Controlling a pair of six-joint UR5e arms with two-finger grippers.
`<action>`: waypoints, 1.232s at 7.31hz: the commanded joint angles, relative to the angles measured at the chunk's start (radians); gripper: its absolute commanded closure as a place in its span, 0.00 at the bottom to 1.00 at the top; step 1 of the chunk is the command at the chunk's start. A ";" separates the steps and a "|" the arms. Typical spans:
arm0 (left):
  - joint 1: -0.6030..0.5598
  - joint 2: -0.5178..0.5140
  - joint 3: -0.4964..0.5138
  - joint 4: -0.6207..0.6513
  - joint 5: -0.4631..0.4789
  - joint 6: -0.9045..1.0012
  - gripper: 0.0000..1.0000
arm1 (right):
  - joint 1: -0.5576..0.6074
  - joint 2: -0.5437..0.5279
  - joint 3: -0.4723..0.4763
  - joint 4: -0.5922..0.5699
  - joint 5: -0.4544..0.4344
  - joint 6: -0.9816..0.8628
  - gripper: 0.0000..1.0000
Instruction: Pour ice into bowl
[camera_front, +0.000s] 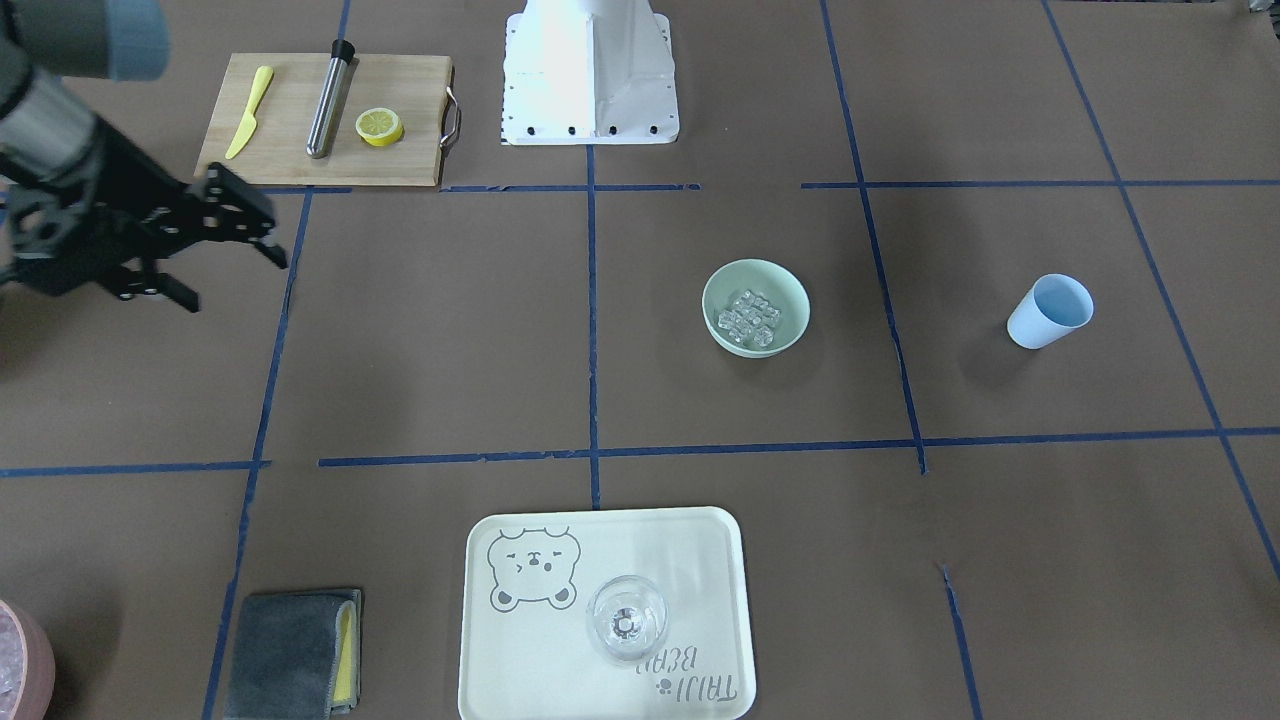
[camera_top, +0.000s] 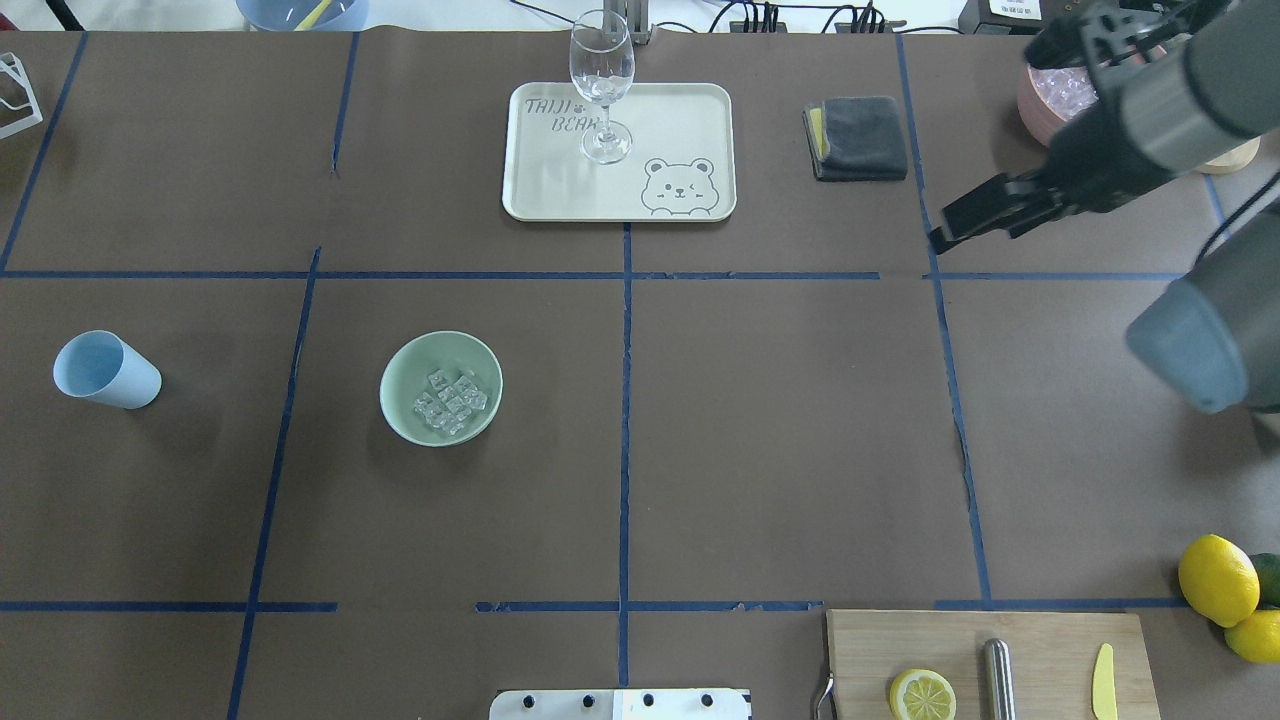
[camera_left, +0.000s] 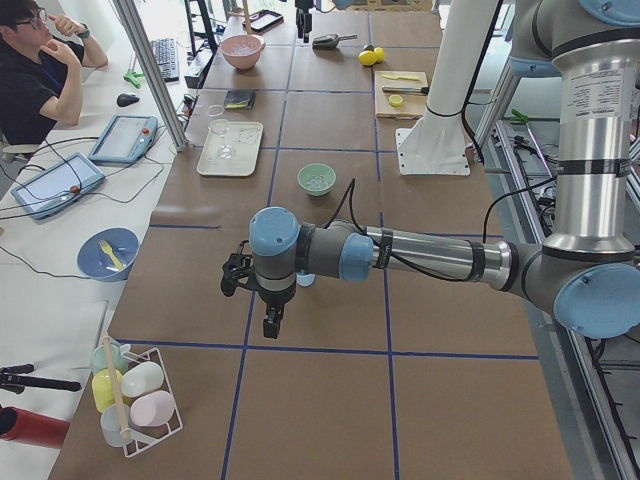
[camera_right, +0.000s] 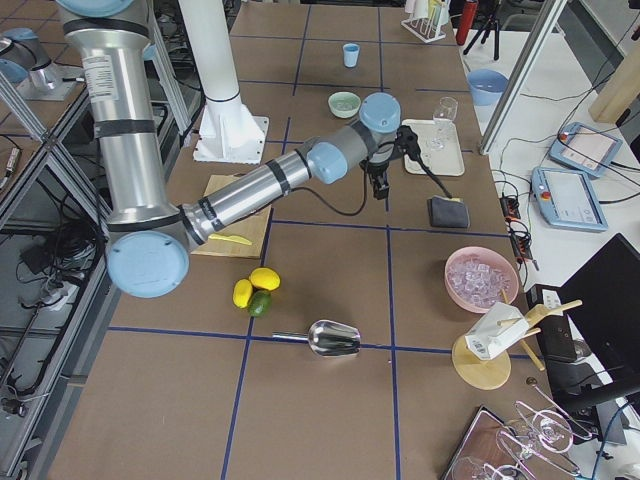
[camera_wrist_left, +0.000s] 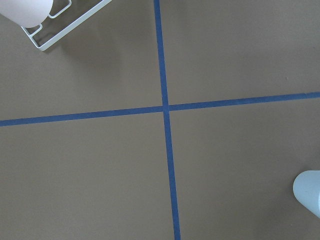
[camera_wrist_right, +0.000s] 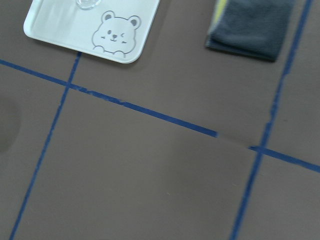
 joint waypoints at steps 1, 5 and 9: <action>0.000 0.004 0.000 0.006 -0.001 0.080 0.00 | -0.270 0.231 -0.097 -0.005 -0.282 0.300 0.00; 0.002 0.004 0.001 0.003 -0.001 0.080 0.00 | -0.519 0.555 -0.494 -0.004 -0.565 0.503 0.00; 0.005 0.004 0.008 0.001 -0.001 0.081 0.00 | -0.550 0.704 -0.764 0.083 -0.590 0.583 0.29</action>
